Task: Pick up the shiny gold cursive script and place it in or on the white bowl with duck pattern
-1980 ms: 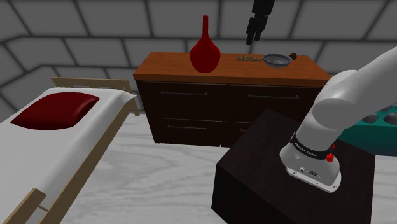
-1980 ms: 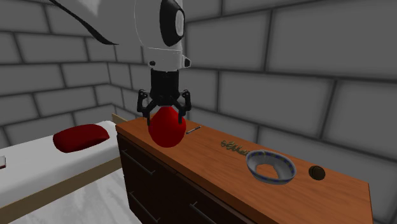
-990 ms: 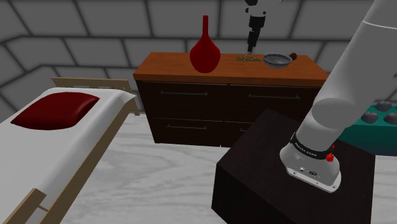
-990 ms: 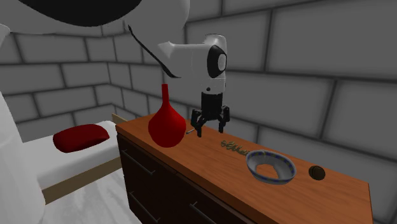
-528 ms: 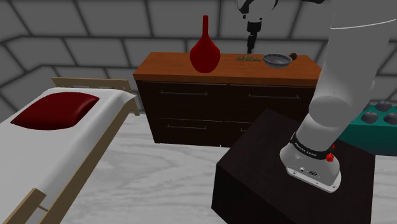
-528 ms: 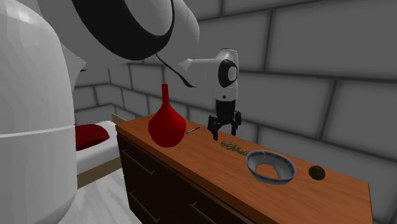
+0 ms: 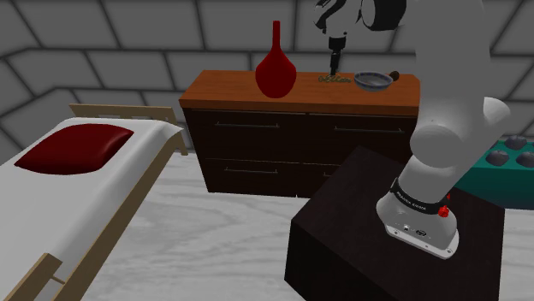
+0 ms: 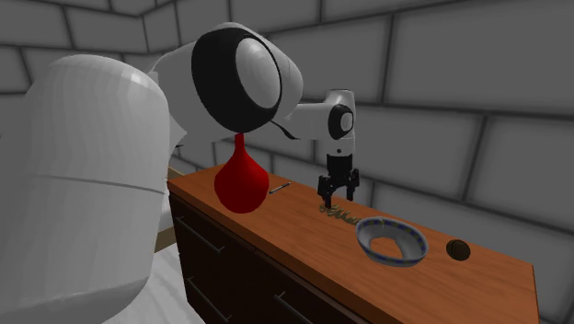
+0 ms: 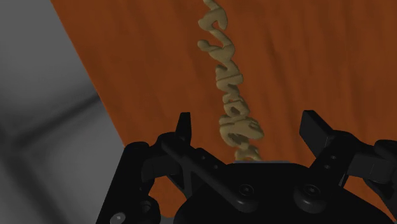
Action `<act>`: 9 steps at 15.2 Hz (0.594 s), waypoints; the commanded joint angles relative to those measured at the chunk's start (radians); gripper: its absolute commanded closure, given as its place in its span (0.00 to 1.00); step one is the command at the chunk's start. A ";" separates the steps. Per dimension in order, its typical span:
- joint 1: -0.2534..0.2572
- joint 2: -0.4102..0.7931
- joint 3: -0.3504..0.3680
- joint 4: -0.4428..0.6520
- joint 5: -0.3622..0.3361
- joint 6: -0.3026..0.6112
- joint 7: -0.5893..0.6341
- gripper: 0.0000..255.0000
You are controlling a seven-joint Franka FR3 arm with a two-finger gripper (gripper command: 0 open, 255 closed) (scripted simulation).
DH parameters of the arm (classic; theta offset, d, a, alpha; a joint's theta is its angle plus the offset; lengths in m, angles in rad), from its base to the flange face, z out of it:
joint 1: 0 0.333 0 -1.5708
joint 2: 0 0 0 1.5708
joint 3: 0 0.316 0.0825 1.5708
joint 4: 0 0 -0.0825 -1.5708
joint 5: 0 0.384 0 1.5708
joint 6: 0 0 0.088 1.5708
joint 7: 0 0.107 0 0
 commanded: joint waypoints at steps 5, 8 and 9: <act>-0.009 0.034 0.010 -0.026 0.015 0.057 -0.012 0.00; -0.010 0.036 0.011 -0.029 0.016 0.063 -0.013 0.00; -0.010 0.036 0.011 -0.029 0.016 0.063 -0.013 0.00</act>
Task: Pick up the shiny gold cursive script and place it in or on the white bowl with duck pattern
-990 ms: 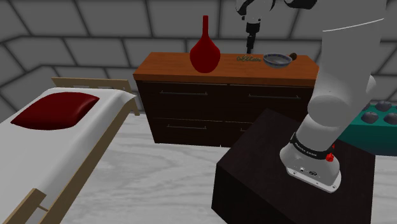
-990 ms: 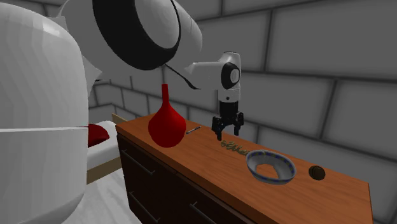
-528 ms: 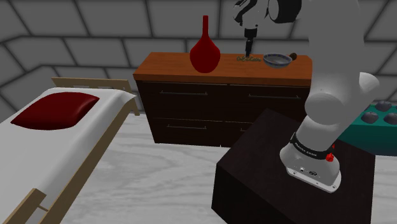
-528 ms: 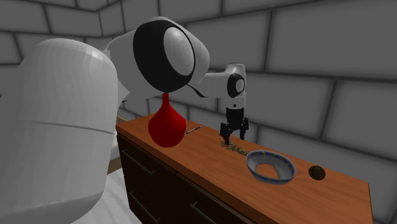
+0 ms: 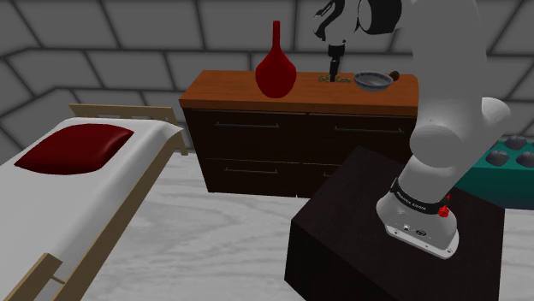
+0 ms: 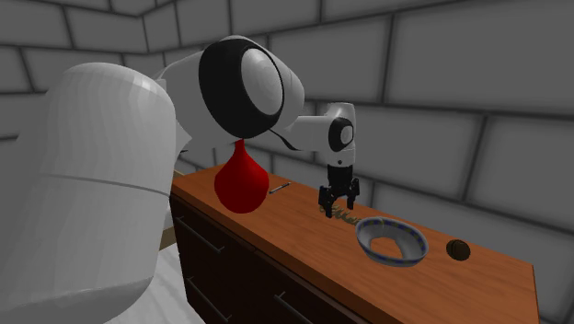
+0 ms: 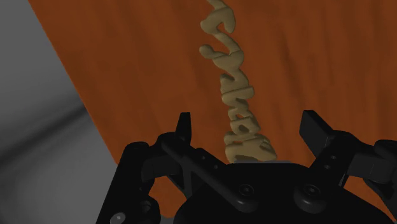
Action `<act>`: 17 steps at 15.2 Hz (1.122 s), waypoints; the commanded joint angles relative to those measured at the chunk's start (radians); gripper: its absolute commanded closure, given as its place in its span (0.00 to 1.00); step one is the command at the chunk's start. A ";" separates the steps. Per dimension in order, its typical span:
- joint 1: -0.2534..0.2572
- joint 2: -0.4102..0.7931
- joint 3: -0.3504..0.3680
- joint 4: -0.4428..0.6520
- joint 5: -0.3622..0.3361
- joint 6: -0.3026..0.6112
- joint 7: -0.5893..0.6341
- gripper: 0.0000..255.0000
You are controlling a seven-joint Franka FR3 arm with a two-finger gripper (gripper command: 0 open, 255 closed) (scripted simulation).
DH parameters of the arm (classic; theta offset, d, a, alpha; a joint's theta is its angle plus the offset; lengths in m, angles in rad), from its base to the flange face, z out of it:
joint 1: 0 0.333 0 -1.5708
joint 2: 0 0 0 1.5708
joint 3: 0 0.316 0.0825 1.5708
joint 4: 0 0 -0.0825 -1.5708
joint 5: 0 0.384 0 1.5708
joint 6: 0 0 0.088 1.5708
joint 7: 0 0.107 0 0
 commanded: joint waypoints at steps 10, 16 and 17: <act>0.000 0.000 0.000 0.000 0.000 0.001 0.000 1.00; 0.001 -0.011 -0.004 0.010 -0.005 -0.020 0.002 1.00; 0.002 -0.015 -0.005 0.016 -0.007 -0.030 0.003 1.00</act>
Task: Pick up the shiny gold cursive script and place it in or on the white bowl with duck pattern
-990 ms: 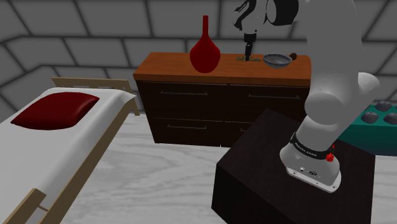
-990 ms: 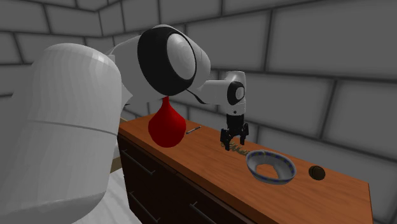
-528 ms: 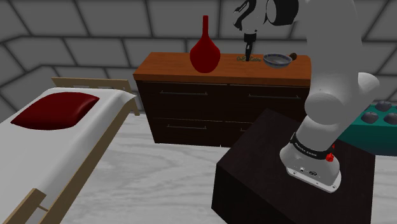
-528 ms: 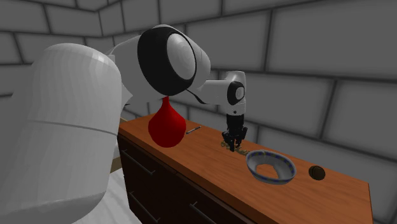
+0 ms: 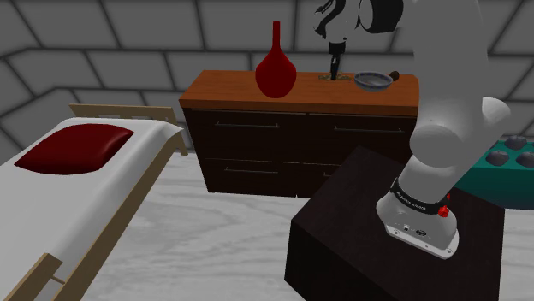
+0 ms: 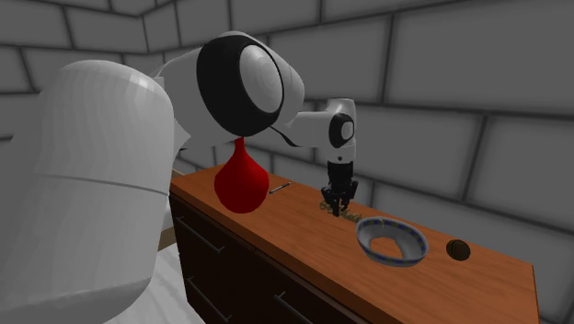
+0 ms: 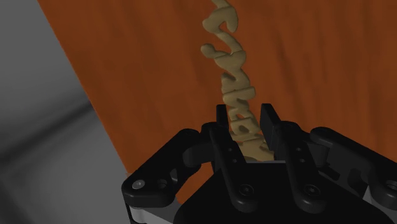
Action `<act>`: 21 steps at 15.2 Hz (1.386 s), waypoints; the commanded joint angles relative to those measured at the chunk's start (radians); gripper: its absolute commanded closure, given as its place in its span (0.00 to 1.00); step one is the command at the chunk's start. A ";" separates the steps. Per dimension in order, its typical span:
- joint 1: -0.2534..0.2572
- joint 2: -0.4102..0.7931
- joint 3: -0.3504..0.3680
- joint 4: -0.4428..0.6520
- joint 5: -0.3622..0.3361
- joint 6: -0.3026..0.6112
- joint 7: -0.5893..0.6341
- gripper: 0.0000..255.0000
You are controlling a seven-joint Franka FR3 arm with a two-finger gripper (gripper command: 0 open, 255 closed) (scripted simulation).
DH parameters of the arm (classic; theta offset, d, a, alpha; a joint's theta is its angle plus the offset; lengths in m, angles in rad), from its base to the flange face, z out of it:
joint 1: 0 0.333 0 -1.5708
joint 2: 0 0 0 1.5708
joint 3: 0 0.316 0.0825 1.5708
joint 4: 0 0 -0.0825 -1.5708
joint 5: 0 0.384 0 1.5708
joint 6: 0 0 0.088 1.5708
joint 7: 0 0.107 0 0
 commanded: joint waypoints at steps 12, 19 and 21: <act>0.000 -0.051 -0.018 0.098 -0.026 -0.143 0.010 1.00; -0.008 -0.064 -0.023 0.174 -0.034 -0.230 0.013 1.00; -0.008 -0.093 -0.032 0.142 -0.044 -0.225 -0.002 1.00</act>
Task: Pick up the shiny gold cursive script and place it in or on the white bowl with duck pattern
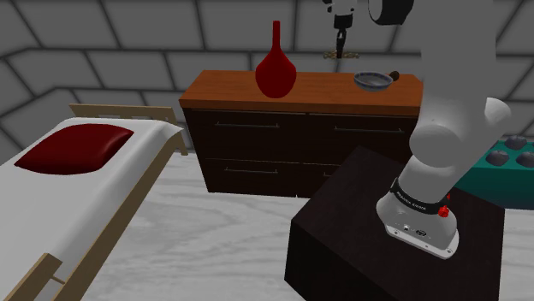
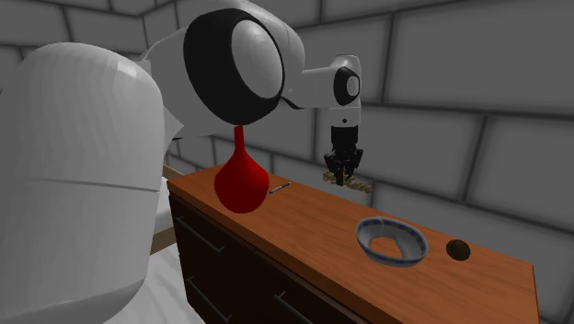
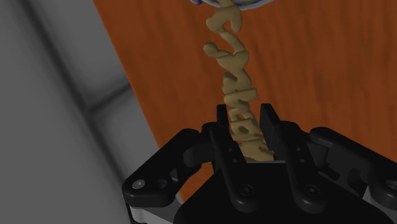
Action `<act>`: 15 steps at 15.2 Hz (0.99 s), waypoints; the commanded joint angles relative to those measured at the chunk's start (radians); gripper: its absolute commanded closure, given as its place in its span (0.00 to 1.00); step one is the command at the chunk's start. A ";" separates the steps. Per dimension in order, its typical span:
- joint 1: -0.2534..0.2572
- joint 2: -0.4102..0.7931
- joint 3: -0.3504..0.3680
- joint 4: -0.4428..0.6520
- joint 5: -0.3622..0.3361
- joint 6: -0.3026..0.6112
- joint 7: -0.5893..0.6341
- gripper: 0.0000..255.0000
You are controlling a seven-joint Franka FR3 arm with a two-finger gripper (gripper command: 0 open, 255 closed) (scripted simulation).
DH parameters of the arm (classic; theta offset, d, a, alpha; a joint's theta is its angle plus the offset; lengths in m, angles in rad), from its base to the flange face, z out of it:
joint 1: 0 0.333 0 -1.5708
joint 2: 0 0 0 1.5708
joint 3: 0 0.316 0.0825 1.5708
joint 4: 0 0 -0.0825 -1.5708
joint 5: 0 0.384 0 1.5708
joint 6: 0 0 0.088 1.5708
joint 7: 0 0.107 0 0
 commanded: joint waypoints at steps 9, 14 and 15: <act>-0.030 -0.212 -0.079 -0.299 -0.083 0.109 -0.137 1.00; -0.049 -0.253 -0.101 -0.378 -0.101 0.156 -0.182 1.00; -0.050 -0.249 -0.100 -0.388 -0.099 0.168 -0.183 1.00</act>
